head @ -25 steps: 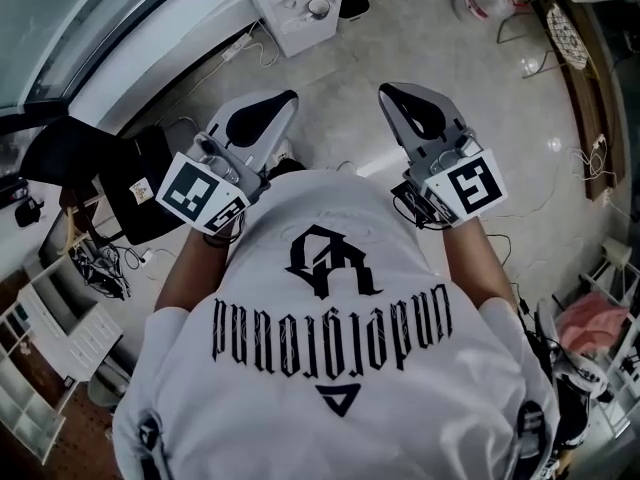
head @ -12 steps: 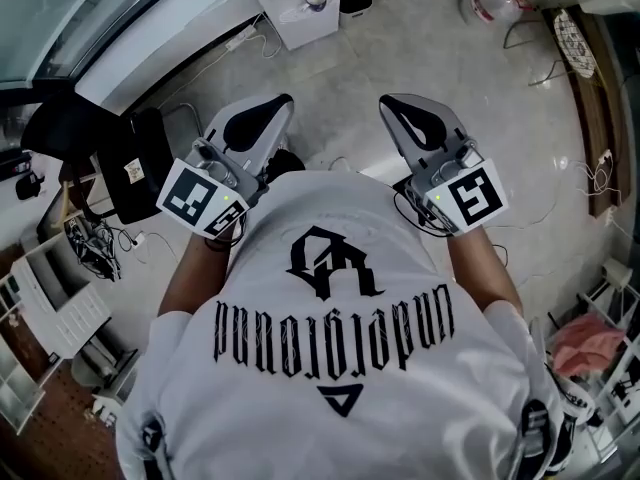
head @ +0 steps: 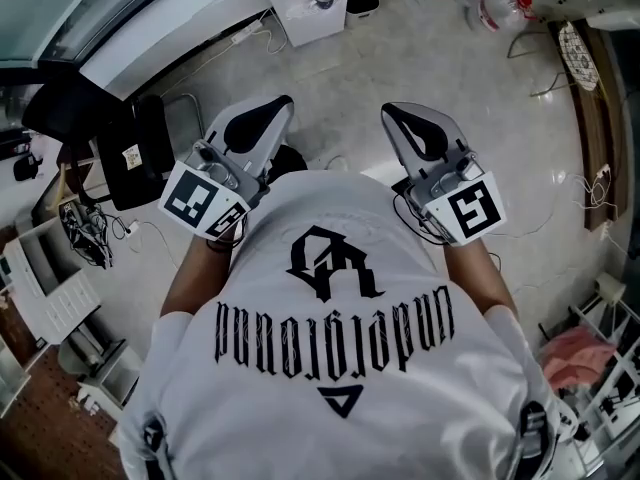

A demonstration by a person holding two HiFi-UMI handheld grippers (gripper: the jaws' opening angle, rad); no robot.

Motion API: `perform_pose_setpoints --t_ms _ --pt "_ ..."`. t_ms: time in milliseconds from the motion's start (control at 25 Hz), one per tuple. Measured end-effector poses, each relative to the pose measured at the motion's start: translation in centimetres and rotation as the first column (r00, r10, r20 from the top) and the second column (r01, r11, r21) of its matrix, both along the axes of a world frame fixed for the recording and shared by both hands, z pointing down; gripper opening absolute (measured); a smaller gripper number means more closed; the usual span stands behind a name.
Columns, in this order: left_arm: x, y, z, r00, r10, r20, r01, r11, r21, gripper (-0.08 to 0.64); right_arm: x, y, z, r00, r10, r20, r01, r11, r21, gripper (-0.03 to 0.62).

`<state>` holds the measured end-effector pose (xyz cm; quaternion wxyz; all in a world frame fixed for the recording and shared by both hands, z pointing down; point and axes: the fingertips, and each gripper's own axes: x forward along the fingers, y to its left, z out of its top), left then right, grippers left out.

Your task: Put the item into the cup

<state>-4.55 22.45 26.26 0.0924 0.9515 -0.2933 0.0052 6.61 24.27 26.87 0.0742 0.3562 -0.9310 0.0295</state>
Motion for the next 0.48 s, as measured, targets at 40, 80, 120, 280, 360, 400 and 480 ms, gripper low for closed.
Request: perform_pose_setpoints --t_ms 40,80,120,280,360,400,480 --pt "-0.06 0.15 0.05 1.0 -0.003 -0.001 0.003 1.0 -0.001 0.012 -0.09 0.12 -0.08 1.0 -0.005 0.0 0.005 1.0 0.003 0.015" --pt "-0.08 0.31 0.14 1.0 -0.005 -0.002 0.005 1.0 -0.003 0.012 -0.12 0.2 -0.1 1.0 -0.009 0.003 0.009 1.0 0.004 0.015" --pt "-0.07 0.44 0.24 1.0 -0.006 -0.002 0.006 1.0 -0.005 0.012 -0.1 0.24 -0.09 1.0 -0.013 0.008 0.013 1.0 0.001 0.015" --pt "0.1 0.41 0.37 1.0 -0.004 -0.007 0.004 1.0 -0.006 0.012 0.3 0.11 0.04 1.0 -0.009 0.009 0.009 1.0 -0.003 0.015" --pt "0.23 0.31 0.27 1.0 -0.003 -0.01 0.003 1.0 0.001 0.012 0.54 0.0 0.09 1.0 -0.003 0.006 0.003 1.0 -0.003 0.014" --pt "0.3 0.29 0.24 1.0 -0.003 -0.01 0.003 1.0 0.003 0.012 0.64 -0.01 0.11 1.0 -0.001 0.006 0.001 1.0 -0.004 0.015" --pt "0.51 0.25 0.23 1.0 0.002 -0.012 -0.002 1.0 0.002 0.012 0.8 0.01 0.09 1.0 0.003 0.006 -0.003 1.0 -0.006 0.015"
